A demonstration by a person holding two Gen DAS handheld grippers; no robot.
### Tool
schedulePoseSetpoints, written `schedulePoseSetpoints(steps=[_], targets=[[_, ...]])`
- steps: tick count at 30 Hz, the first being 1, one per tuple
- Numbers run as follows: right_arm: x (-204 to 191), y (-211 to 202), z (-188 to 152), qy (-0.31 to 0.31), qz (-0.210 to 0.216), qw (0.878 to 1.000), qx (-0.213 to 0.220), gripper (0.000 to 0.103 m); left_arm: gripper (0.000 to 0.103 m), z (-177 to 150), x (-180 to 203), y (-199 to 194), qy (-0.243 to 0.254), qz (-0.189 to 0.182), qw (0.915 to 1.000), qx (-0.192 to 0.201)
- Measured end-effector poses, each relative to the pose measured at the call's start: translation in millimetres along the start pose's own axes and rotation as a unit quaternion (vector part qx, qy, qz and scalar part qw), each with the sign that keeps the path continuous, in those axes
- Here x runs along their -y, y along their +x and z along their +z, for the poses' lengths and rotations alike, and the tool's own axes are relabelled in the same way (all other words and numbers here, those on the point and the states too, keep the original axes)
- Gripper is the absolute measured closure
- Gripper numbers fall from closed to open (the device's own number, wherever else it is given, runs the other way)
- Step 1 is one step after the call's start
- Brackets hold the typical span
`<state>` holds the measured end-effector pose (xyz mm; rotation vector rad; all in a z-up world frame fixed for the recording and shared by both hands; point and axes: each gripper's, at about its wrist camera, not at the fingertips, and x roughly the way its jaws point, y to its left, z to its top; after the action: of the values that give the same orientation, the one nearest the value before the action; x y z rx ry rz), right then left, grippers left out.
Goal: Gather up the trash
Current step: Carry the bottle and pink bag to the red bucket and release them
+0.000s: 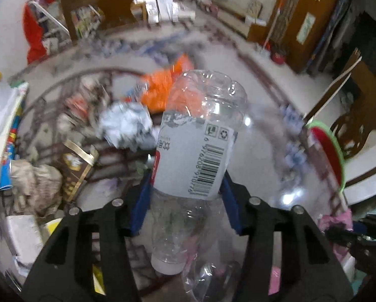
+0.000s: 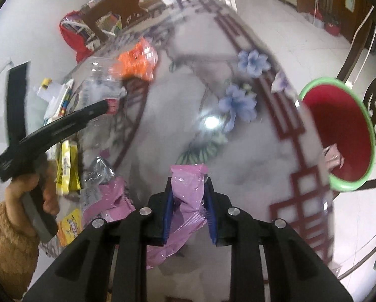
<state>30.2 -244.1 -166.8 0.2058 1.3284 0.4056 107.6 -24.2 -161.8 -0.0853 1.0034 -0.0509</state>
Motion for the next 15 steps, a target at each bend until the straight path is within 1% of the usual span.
schedulePoseSetpoints(steps=[3, 7, 15], targets=[[3, -16, 6, -0.002, -0.006, 1.0, 0.024, 0.081, 0.053, 7, 6, -31, -0.019, -0.012, 0.9991, 0.037], [7, -39, 20, -0.006, -0.013, 0.998, 0.059, 0.081, 0.053, 16, 19, -62, -0.036, -0.03, 0.9963, 0.073], [19, -82, 34, -0.011, -0.032, 0.992, 0.119, 0.081, 0.053, 28, 52, -93, -0.031, -0.063, 0.992, 0.104]])
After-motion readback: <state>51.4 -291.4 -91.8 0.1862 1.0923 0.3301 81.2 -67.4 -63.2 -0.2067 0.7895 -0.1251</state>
